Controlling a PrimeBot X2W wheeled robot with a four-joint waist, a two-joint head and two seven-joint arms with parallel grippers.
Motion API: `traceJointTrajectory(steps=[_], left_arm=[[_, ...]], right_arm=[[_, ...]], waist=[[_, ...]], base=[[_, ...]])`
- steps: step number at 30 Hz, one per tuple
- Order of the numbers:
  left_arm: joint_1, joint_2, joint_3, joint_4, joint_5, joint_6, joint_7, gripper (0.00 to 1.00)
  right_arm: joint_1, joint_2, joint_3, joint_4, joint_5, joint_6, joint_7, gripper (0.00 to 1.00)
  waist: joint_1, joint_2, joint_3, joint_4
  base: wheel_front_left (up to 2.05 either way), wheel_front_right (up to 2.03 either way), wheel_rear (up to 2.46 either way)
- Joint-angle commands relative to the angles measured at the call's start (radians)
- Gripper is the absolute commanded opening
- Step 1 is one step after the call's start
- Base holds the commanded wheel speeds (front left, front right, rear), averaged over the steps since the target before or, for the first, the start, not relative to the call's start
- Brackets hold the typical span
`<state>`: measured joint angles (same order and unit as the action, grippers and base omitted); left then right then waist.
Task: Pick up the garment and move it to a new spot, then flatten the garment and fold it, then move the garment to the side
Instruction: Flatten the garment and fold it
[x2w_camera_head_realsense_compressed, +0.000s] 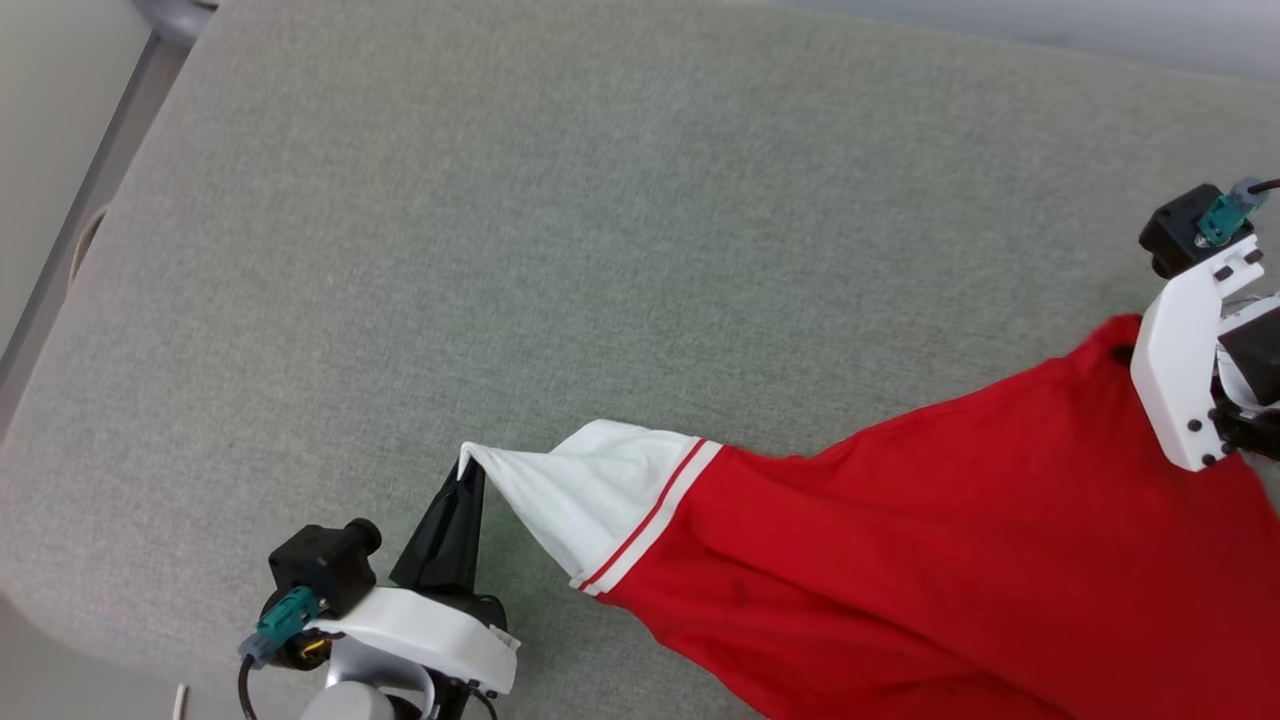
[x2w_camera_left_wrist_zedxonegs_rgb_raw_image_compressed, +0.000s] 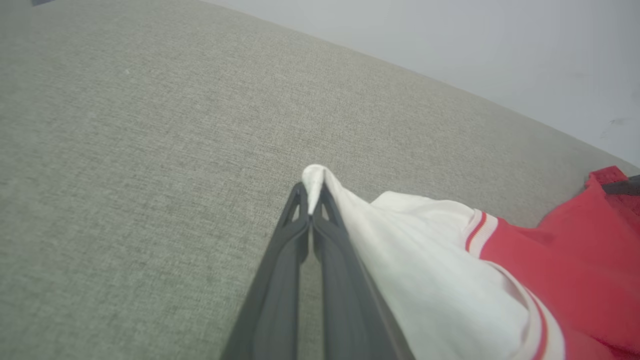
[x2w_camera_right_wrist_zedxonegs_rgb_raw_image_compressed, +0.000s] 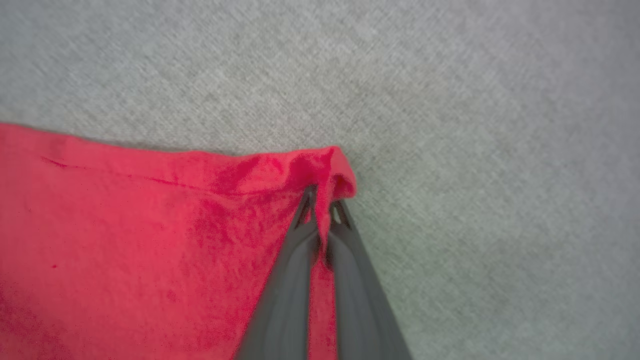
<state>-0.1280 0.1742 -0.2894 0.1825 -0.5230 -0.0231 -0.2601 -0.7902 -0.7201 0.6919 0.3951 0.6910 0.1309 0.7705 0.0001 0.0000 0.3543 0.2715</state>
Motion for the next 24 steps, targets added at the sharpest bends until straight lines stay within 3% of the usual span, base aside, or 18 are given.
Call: traceJointTrajectory(steps=[1, 12, 24], left_arm=[[0.011, 0.012, 0.005, -0.002, 0.008, 0.006, -0.006, 0.00], [0.040, 0.097, 0.029, -0.101, 0.028, 0.032, 0.036, 0.00], [-0.135, 0.207, 0.081, -0.354, 0.065, 0.053, 0.149, 0.00]], right_arm=[[0.003, 0.017, -0.008, 0.009, 0.010, -0.001, -0.061, 0.00], [0.105, 0.010, -0.105, -0.065, 0.059, -0.001, -0.360, 0.00], [0.218, 0.043, -0.366, -0.291, -0.003, -0.001, -0.446, 0.00]], waist=[[-0.0001, 0.0000, -0.051, -0.034], [-0.0001, 0.0000, -0.204, -0.114], [-0.0001, 0.0000, -0.281, -0.172]], base=[[0.00, 0.00, 0.00], [0.00, 0.00, 0.00], [0.00, 0.00, 0.00]])
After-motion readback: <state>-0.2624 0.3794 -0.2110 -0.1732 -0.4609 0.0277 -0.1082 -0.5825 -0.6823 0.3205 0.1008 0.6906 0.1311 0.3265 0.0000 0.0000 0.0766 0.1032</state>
